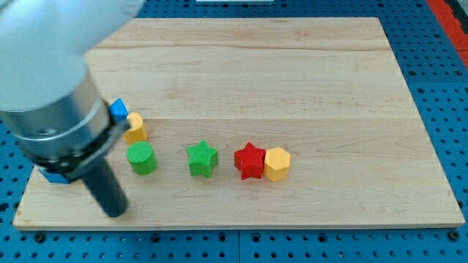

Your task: Touch the bottom of the blue cube

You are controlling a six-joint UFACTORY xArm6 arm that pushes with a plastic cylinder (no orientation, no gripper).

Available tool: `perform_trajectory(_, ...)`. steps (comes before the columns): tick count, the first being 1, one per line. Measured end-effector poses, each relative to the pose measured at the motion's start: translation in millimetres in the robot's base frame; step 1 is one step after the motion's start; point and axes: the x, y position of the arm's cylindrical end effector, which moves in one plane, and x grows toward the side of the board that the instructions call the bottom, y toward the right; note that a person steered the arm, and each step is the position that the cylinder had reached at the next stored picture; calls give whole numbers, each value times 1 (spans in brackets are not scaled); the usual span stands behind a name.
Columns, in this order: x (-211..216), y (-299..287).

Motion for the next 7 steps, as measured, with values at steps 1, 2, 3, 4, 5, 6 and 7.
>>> perform_trajectory(1, -16, -18)
perform_trajectory(2, -38, -23)
perform_trajectory(3, -43, -27)
perform_trajectory(4, -15, -21)
perform_trajectory(5, -23, -51)
perform_trajectory(6, -57, -70)
perform_trajectory(7, -60, -75)
